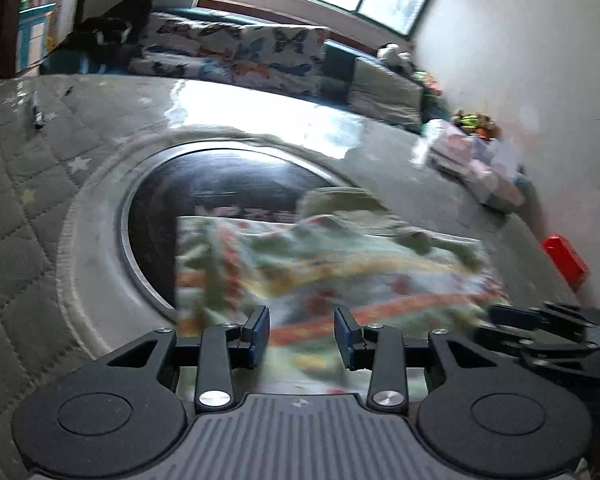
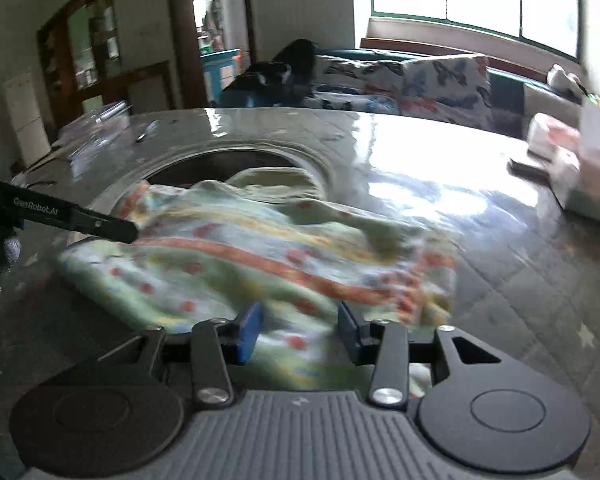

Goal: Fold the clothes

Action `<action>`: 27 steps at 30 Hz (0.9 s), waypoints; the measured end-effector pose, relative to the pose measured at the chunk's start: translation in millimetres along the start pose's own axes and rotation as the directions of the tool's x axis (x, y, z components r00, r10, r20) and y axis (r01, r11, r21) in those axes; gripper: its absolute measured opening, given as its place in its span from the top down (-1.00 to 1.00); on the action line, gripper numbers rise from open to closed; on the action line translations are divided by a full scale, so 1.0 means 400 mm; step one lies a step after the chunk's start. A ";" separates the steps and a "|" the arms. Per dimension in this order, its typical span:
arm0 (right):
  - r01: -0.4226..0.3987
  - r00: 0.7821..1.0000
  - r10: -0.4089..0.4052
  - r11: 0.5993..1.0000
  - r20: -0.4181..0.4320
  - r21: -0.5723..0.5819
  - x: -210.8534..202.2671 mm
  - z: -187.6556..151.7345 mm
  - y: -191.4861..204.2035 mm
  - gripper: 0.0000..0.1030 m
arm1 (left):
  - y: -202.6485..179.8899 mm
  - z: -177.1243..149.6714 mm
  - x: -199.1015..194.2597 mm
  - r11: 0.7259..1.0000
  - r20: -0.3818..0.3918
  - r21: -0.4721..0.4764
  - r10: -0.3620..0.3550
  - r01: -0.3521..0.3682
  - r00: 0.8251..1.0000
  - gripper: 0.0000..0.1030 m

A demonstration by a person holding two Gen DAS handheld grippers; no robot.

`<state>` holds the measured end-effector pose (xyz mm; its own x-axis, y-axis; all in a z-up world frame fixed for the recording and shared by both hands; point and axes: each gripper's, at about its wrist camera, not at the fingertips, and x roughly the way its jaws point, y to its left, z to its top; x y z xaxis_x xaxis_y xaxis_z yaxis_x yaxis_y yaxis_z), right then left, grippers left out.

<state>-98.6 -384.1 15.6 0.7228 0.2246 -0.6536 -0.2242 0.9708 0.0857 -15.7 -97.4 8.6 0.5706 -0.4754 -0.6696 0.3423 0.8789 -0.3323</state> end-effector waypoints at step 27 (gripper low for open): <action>0.077 0.997 -0.077 0.991 -0.010 0.112 0.127 0.121 -0.133 0.36 | 0.061 0.075 0.045 0.996 0.025 -0.034 0.085 -0.084 0.996 0.43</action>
<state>-18.4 -420.2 14.1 0.7310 0.1486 -0.6660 -0.0927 0.9886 0.1188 25.3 -85.6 8.1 0.6158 -0.4002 -0.6787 0.2677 0.9164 -0.2975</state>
